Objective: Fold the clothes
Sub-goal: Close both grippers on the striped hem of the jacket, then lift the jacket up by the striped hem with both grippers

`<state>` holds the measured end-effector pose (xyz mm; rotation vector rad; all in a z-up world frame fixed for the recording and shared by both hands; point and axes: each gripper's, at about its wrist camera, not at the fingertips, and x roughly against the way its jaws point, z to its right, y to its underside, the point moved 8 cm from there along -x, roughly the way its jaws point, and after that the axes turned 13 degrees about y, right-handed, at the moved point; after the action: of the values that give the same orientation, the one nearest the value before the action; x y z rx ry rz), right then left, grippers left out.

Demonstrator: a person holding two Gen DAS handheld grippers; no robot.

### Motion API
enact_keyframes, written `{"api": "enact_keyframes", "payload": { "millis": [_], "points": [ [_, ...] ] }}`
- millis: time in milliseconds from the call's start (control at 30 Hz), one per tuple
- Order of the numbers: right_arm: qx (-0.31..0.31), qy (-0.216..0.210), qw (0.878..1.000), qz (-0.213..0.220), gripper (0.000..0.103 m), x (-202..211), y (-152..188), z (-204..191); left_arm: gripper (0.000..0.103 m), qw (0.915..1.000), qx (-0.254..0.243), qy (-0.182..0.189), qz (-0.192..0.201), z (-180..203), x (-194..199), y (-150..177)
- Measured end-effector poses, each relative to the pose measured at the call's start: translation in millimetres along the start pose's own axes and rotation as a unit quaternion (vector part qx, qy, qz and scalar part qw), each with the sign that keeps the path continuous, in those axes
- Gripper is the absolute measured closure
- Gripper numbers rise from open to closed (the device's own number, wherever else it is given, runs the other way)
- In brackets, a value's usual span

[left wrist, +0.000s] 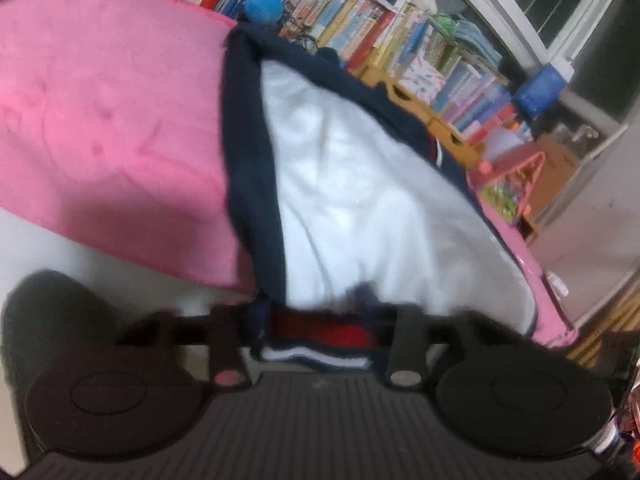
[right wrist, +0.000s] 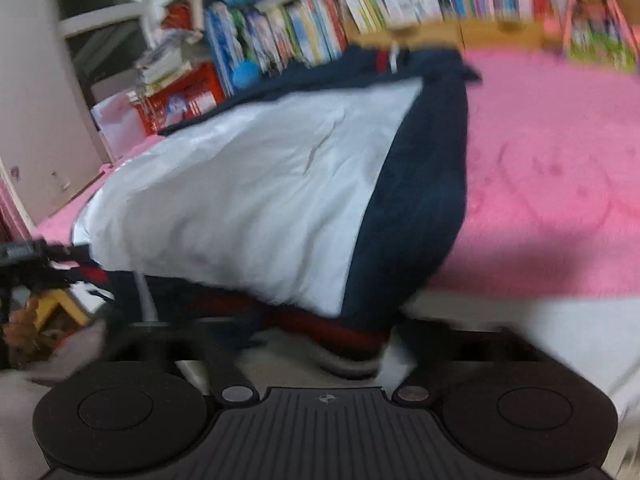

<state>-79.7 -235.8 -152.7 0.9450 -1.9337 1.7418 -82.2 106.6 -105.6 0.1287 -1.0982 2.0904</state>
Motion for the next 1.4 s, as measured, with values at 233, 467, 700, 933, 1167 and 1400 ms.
{"api": "enact_keyframes", "payload": {
  "millis": [233,467,700,933,1167,1400],
  "points": [
    [-0.033,-0.048,0.996,0.069,0.081,71.6,-65.3,-15.1,0.071,0.9967,-0.048,0.044,0.049,51.4,11.4,-68.8],
    [-0.119,-0.077,0.984,0.112,0.084,53.7,-178.0,-9.0,0.071,0.9931,-0.061,0.013,0.099,49.1,-29.9,-162.4],
    [-0.161,-0.045,0.981,0.103,0.082,-24.6,-267.6,5.3,0.062,0.9929,-0.051,-0.039,0.1,19.2,-80.2,-218.4],
    [-0.143,0.005,0.984,0.108,0.039,-70.3,-283.5,40.3,0.04,0.9923,-0.068,-0.057,0.086,-25.3,-85.4,-235.7],
    [0.122,0.126,0.973,0.147,0.017,-79.7,-267.1,27.7,0.021,0.9699,-0.237,-0.052,-0.014,-14.4,-127.4,-209.1],
    [0.195,0.121,0.967,0.114,0.018,-140.7,-261.8,3.6,0.018,0.9663,-0.251,-0.049,-0.031,-13.3,-189.8,-215.8]
  ]
}}
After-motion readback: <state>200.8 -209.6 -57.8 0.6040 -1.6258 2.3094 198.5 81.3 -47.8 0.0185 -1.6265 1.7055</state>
